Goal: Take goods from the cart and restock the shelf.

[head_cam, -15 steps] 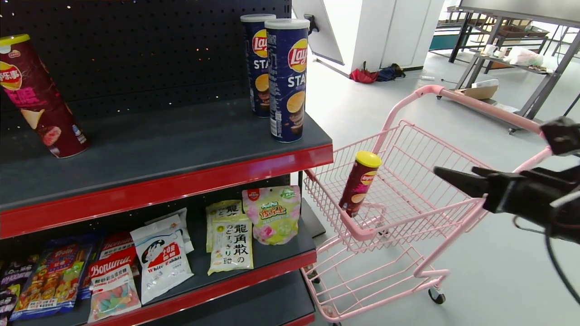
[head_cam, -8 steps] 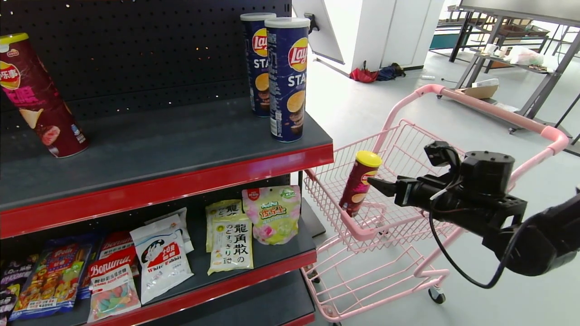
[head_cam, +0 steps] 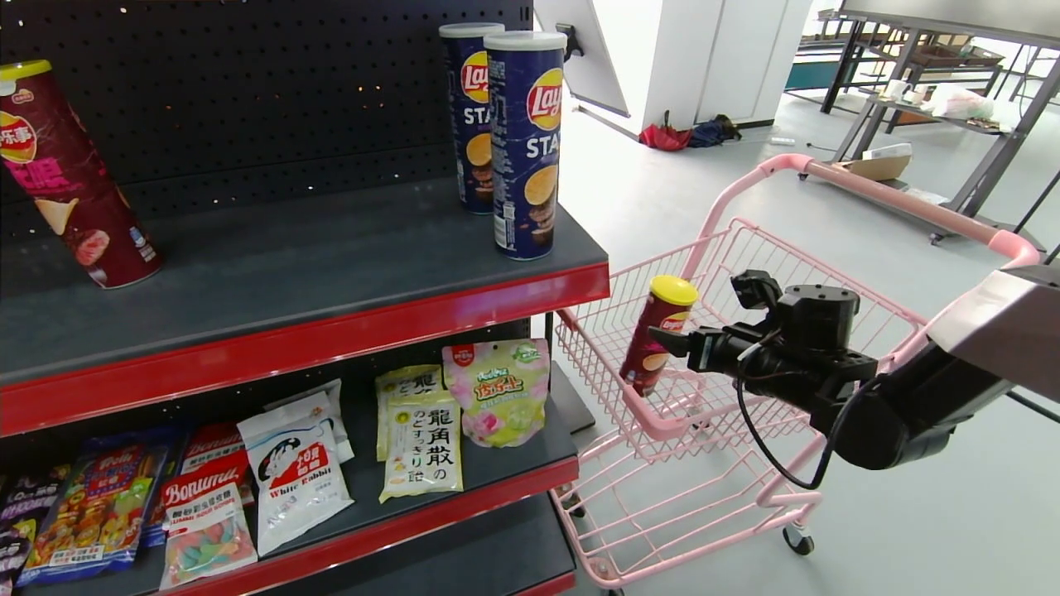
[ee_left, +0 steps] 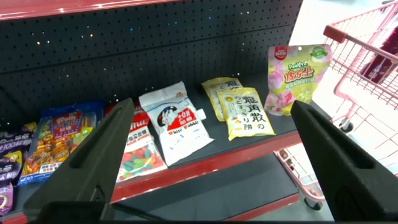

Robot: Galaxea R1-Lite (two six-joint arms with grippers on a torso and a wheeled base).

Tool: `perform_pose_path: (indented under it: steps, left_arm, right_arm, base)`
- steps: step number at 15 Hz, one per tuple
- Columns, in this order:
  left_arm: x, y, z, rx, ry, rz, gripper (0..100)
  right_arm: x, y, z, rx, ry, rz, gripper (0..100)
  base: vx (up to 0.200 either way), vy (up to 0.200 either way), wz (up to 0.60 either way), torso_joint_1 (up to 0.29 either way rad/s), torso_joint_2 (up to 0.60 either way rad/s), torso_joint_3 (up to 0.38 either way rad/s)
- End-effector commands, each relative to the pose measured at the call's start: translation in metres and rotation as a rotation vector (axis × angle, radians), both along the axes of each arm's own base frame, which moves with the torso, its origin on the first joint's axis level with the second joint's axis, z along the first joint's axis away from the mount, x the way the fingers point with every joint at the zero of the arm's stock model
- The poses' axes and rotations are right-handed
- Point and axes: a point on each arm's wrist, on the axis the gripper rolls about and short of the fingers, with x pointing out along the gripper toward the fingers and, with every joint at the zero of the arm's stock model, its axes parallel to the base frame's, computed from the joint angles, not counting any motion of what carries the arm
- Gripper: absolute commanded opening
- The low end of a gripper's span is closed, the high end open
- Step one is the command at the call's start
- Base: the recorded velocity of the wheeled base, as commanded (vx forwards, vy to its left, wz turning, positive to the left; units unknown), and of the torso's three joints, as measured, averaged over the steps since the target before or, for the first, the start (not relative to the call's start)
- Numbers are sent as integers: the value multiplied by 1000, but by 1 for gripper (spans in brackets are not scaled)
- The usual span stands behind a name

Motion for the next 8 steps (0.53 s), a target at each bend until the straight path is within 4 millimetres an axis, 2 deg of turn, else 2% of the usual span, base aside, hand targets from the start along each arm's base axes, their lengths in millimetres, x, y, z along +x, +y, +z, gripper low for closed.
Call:
perform_pose_path:
  steps: [1,5,8]
  left_arm:
    - [0,0,0,0,1,1,100]
    - [0,0,0,0,1,1,100]
    - [0,0,0,0,1,1,100]
  right_arm:
    - [19,3,-18,-6,9,-17,100]
    - [40,-6,-29,-5,-3,-56,100]
    - [51,-6,-33,0,-20,-59,100]
  base:
    - [0,0,0,0,0,0]
    - [0,0,0,0,0,0]
    - [0,0,0,0,0,0]
